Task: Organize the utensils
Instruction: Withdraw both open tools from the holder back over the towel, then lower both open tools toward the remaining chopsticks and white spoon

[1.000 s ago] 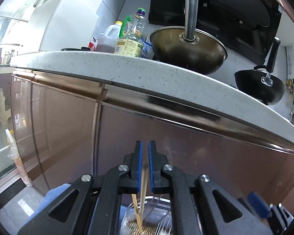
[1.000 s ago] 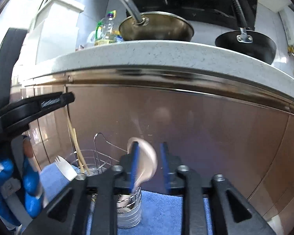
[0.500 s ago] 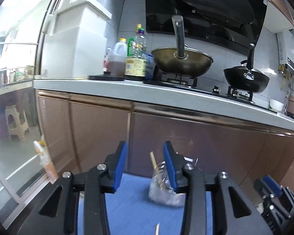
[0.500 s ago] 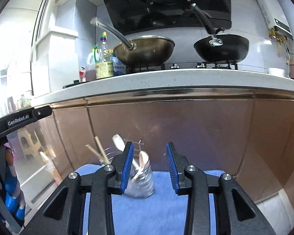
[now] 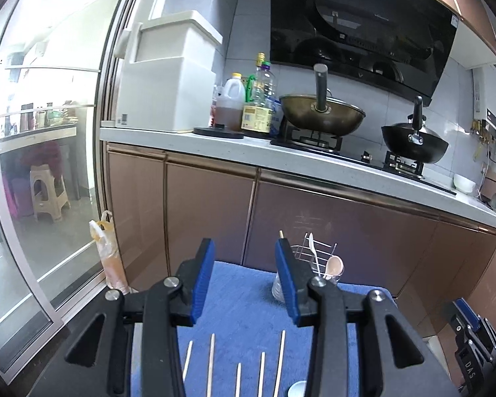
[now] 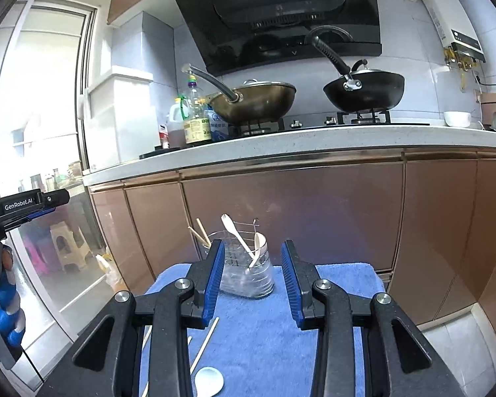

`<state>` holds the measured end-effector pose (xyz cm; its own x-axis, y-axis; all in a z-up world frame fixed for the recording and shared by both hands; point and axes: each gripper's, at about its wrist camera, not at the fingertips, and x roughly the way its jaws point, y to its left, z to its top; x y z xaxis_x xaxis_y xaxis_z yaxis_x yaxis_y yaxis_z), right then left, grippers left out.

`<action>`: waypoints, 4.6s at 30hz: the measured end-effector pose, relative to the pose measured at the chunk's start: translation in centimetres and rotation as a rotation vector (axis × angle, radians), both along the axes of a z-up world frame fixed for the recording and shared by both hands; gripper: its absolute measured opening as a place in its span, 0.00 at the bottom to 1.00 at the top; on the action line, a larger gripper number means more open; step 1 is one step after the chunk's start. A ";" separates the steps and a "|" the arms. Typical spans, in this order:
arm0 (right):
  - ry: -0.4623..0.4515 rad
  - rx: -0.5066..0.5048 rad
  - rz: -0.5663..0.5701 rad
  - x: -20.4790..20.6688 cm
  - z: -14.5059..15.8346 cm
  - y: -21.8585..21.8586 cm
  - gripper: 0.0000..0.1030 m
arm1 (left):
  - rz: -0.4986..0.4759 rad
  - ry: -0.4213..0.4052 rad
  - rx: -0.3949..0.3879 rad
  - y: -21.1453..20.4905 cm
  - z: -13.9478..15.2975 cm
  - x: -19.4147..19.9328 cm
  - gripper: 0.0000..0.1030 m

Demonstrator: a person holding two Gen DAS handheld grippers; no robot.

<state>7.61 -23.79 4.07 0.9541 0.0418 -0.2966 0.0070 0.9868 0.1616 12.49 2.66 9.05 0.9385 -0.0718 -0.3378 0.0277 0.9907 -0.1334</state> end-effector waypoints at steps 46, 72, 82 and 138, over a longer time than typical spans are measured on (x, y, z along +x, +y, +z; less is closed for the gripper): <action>0.089 0.071 -0.010 -6.1 -4.1 -2.0 0.49 | -0.036 0.145 0.059 1.8 -5.3 -3.6 0.56; 0.178 0.096 -0.003 -3.8 -6.9 -2.5 0.49 | -0.052 0.242 0.089 1.6 -8.7 -1.1 0.56; 0.211 0.097 0.007 -2.9 -7.9 -2.4 0.49 | -0.055 0.269 0.102 1.6 -9.7 -0.3 0.56; 0.387 0.059 0.088 0.5 -11.7 0.4 0.49 | -0.143 0.460 0.144 1.4 -16.7 2.0 0.56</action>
